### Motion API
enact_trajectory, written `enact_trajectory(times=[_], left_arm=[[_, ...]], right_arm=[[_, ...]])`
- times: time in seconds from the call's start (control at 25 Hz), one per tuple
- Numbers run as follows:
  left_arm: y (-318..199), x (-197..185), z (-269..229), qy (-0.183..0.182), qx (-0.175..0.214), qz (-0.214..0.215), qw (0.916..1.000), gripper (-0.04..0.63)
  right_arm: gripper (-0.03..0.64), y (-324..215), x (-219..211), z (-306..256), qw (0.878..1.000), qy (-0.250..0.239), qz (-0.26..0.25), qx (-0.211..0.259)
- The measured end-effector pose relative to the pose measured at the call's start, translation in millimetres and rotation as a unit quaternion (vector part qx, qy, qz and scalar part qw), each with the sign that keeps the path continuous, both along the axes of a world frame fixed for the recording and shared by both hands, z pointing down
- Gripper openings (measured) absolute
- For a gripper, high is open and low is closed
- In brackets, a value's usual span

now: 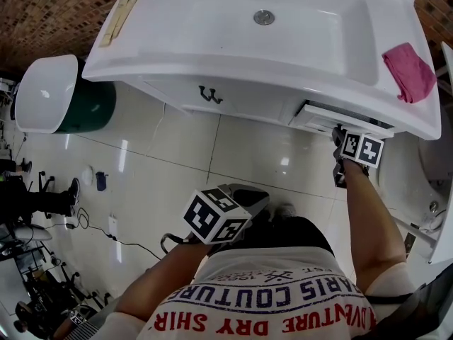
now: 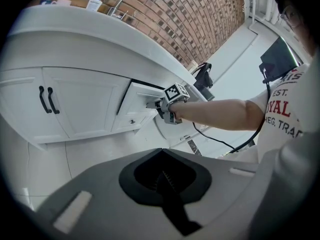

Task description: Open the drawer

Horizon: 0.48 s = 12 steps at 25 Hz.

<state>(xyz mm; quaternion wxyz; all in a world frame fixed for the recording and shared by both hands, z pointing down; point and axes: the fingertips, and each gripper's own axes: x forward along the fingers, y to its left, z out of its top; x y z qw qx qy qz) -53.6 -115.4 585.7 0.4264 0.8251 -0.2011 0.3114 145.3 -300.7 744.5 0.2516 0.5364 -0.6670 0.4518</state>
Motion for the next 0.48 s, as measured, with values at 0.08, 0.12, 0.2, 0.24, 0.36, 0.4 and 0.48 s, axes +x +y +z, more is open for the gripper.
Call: enact_trajectory(times=[0.08, 0.12, 0.2, 0.24, 0.36, 0.4, 0.48], left_arm=[[3.4, -0.4, -4.5, 0.001, -0.002, 0.001, 1.0, -0.014], [4.7, -0.8, -6.9, 0.002, -0.003, 0.001, 1.0, -0.014], [6.9, -2.3, -11.2, 0.003, -0.005, 0.001, 1.0, -0.014], [8.7, -3.1, -13.1, 0.002, -0.005, 0.001, 1.0, -0.014], [16.9, -4.7, -17.0, 0.001, -0.007, 0.005, 1.0, -0.014], [19.9, -5.5, -17.4, 0.001, -0.007, 0.006, 1.0, -0.014], [26.6, -7.5, -17.4, 0.001, -0.01, 0.007, 0.9999, -0.014]], right_arm=[[0.129, 12.0, -1.1, -0.3, 1.0, -0.001, -0.001, -0.004], [0.129, 16.9, -1.9, -0.9, 1.0, -0.001, -0.001, -0.006], [0.129, 25.4, -4.3, -1.7, 1.0, -0.002, -0.002, -0.009], [0.129, 30.3, -5.2, -1.8, 1.0, -0.002, -0.002, -0.011], [0.129, 47.6, -5.5, -0.9, 1.0, -0.001, 0.0, -0.018], [0.129, 53.1, -5.6, -0.2, 1.0, -0.001, 0.001, -0.02], [0.129, 63.7, -6.7, 1.4, 1.0, 0.0, 0.003, -0.023]])
